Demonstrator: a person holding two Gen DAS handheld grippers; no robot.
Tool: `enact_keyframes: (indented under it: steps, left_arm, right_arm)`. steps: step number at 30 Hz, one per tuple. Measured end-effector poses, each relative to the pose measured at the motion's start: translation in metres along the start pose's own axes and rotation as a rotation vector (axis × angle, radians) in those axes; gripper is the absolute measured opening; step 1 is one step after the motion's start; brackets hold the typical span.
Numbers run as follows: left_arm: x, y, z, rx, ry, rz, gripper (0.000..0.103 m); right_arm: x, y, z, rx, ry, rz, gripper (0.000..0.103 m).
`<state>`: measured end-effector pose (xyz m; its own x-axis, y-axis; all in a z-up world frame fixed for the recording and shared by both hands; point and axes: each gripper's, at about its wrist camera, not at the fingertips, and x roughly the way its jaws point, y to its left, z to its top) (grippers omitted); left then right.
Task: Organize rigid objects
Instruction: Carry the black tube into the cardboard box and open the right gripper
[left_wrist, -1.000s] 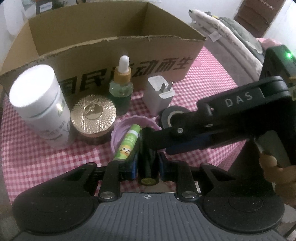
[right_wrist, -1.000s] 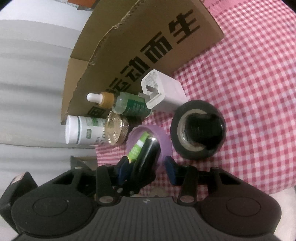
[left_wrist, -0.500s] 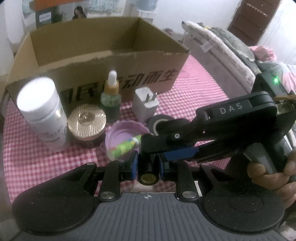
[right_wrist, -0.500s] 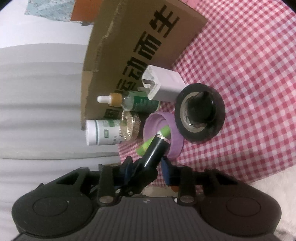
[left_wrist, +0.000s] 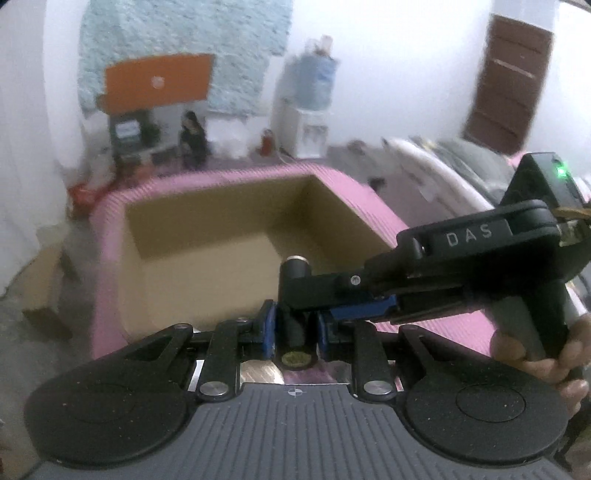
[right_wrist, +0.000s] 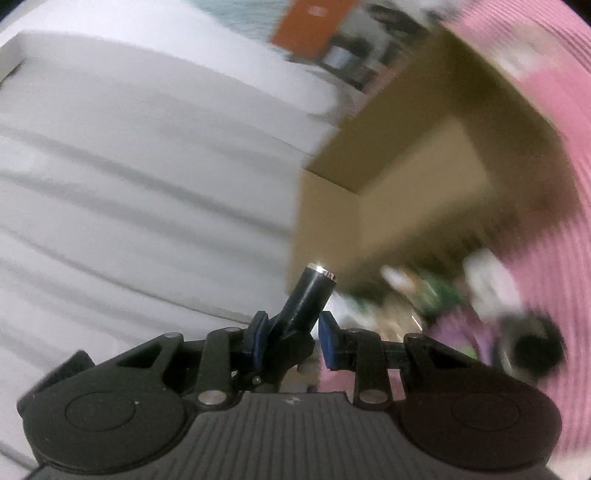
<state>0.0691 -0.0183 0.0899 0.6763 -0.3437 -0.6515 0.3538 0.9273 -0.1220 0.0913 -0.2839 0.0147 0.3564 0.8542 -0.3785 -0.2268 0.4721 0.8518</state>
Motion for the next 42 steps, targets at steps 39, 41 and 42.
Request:
enact_keyframes:
  steps: [39,41,42]
  left_arm:
    - [0.092,0.077,0.079,-0.043,0.15,0.216,0.062]
    - [0.069,0.073,0.075,-0.048,0.111,0.204,0.064]
    - [0.058,0.071,0.071,-0.052,0.092,0.197,0.064]
  right_arm:
    - [0.154,-0.032,0.173,0.022,0.223,-0.179,0.032]
    - [0.122,-0.016,0.168,-0.009,0.177,-0.159,0.032]
    - [0.109,-0.01,0.164,-0.023,0.156,-0.148,0.032]
